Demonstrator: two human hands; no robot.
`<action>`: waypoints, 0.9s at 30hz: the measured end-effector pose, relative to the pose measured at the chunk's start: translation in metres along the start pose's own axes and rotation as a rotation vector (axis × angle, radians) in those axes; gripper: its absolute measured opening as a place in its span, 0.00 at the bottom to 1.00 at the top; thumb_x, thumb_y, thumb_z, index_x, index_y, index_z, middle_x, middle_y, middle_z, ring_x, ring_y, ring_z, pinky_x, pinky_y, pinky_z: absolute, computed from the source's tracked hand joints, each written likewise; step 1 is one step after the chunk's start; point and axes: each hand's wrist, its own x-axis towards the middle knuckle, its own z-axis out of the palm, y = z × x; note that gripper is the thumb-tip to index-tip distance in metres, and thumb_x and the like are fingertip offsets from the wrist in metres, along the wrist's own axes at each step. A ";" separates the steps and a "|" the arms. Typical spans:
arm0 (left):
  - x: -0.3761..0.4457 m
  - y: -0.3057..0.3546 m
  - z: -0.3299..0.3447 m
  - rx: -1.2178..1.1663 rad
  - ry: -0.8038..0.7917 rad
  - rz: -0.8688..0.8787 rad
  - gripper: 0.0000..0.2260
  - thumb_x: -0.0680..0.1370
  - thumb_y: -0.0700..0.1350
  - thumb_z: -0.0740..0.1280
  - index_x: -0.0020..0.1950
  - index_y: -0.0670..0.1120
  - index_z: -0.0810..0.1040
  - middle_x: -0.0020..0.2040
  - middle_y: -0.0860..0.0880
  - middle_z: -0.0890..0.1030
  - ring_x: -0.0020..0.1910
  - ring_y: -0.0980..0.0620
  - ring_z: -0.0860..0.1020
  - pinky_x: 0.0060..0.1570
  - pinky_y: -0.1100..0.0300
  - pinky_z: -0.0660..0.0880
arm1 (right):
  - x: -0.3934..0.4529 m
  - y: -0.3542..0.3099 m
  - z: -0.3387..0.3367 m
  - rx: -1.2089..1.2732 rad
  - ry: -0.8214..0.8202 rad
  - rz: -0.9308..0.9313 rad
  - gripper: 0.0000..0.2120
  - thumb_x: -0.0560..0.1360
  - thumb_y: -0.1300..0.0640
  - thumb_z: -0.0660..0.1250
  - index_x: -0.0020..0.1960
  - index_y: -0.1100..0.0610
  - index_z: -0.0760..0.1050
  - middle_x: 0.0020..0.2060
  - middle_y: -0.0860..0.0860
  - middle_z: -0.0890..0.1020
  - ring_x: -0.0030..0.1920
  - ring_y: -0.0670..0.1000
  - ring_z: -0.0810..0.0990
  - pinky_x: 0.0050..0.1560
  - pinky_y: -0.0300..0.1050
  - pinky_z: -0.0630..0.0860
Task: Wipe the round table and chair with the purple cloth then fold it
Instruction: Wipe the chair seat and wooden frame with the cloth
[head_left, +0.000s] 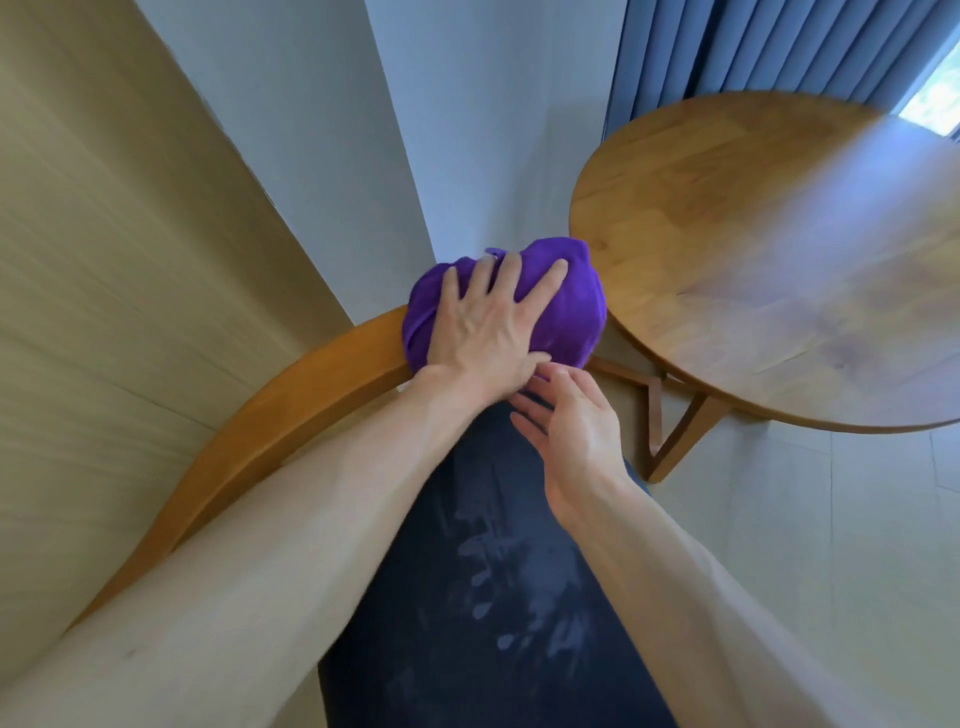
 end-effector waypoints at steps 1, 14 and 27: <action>0.003 -0.009 -0.001 -0.026 -0.005 0.035 0.40 0.75 0.68 0.62 0.81 0.58 0.48 0.77 0.43 0.62 0.74 0.39 0.64 0.68 0.38 0.65 | 0.002 -0.002 -0.001 0.004 0.021 -0.011 0.10 0.82 0.56 0.58 0.55 0.54 0.79 0.53 0.52 0.83 0.55 0.51 0.83 0.59 0.49 0.79; -0.023 -0.105 -0.004 -0.388 -0.219 -0.121 0.27 0.77 0.73 0.50 0.74 0.64 0.60 0.70 0.54 0.75 0.64 0.43 0.76 0.57 0.47 0.72 | -0.019 0.003 0.070 -0.266 0.016 -0.186 0.23 0.82 0.58 0.58 0.76 0.53 0.60 0.49 0.39 0.73 0.49 0.39 0.75 0.47 0.31 0.69; -0.150 -0.172 0.004 -0.658 -0.240 -0.458 0.25 0.74 0.73 0.58 0.66 0.63 0.68 0.59 0.54 0.81 0.58 0.44 0.79 0.58 0.51 0.74 | -0.088 0.064 0.145 -0.299 -0.129 -0.071 0.28 0.83 0.57 0.55 0.80 0.49 0.50 0.70 0.49 0.70 0.57 0.46 0.70 0.55 0.39 0.70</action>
